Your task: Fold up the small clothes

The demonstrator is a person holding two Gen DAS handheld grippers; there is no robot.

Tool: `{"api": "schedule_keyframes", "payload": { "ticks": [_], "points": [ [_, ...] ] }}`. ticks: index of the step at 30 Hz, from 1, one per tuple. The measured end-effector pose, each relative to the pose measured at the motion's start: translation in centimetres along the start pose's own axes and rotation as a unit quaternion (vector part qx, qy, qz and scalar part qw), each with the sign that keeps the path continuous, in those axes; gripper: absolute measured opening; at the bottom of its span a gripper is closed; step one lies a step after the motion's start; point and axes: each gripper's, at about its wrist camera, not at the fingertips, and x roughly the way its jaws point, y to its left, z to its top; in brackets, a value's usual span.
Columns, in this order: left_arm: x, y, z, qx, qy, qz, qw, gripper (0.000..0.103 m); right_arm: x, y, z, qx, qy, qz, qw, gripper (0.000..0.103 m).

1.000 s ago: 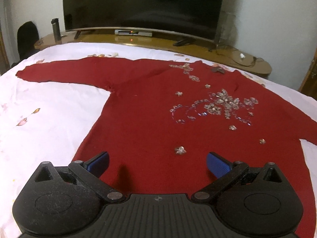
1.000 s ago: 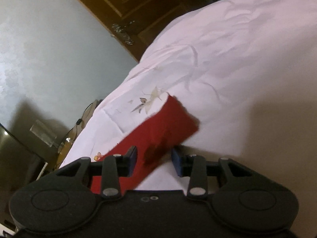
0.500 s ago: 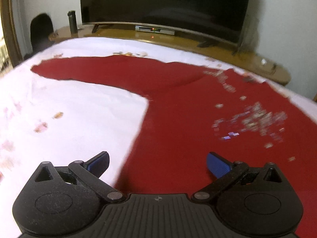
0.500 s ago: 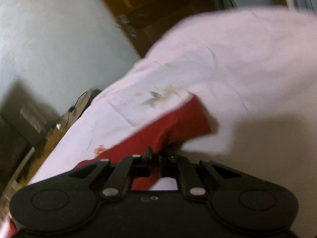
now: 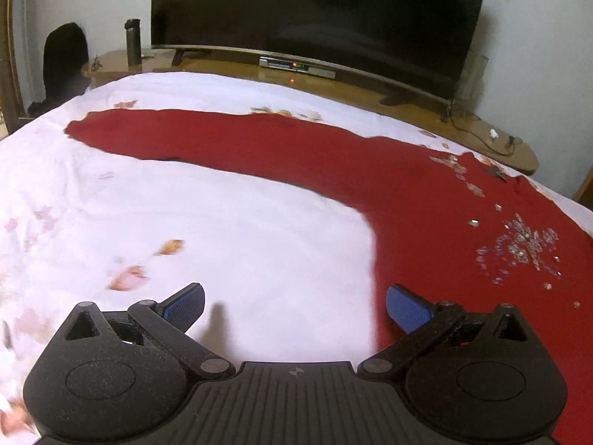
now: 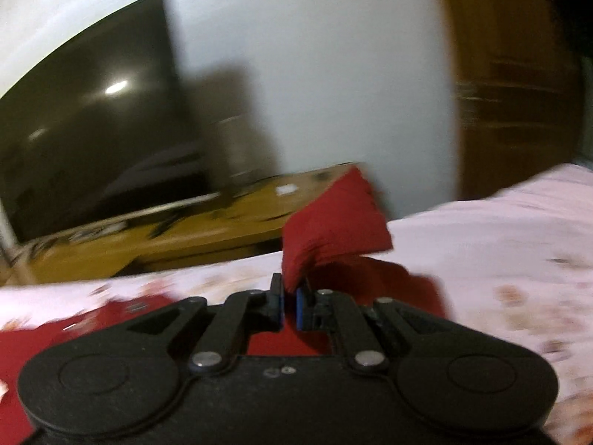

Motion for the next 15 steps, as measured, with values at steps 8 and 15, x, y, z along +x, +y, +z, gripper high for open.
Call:
{"api": "schedule_keyframes", "payload": {
  "ticks": [8, 15],
  "points": [
    [0.8, 6.2, 0.3, -0.029, 0.023, -0.013, 0.9992, 0.103, 7.6, 14.8, -6.5, -0.095, 0.097, 0.07, 0.988, 0.007],
    [1.7, 5.8, 1.2, -0.04, 0.005, -0.036, 0.9985, 0.103, 4.8, 19.3, -10.8, -0.183, 0.095, 0.115, 0.972, 0.048]
  ]
}}
